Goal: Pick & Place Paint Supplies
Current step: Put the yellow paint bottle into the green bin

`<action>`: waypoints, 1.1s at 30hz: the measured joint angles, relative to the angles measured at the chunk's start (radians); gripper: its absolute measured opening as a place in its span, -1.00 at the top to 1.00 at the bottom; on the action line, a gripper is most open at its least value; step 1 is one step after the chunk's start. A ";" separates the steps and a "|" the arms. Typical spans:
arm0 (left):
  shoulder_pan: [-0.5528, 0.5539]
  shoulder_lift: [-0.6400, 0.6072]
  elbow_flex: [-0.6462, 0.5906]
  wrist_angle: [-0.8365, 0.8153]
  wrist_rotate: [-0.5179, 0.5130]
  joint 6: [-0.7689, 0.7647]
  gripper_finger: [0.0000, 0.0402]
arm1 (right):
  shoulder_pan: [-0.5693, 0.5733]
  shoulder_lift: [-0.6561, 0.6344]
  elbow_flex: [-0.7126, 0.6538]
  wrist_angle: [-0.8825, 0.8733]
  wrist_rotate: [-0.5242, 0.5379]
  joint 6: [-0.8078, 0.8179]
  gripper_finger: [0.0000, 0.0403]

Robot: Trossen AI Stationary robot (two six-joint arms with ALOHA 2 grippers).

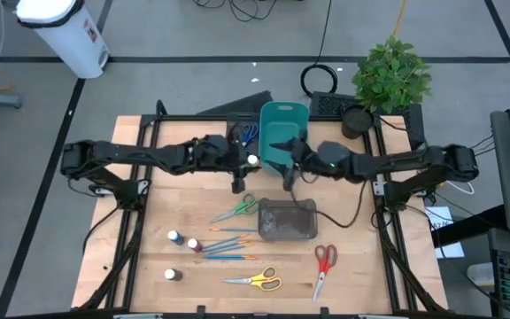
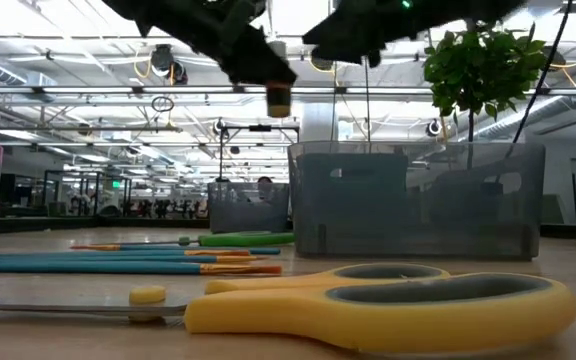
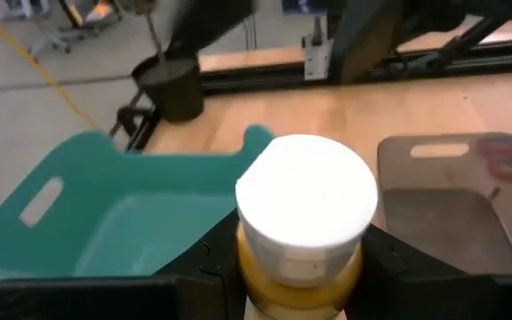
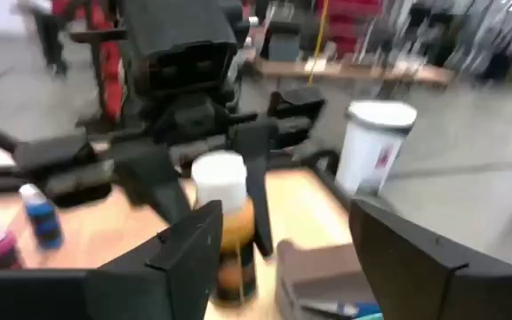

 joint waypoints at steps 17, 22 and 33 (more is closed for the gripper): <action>0.001 0.034 -0.001 0.013 -0.002 0.010 0.36 | -0.023 0.197 0.239 -0.241 -0.086 0.023 -0.11; 0.002 0.034 -0.001 0.012 -0.006 0.006 0.36 | -0.022 0.197 0.239 -0.243 -0.089 0.023 0.18; 0.001 0.034 -0.001 0.017 -0.045 -0.012 0.36 | -0.022 0.196 0.237 -0.239 -0.090 0.000 0.48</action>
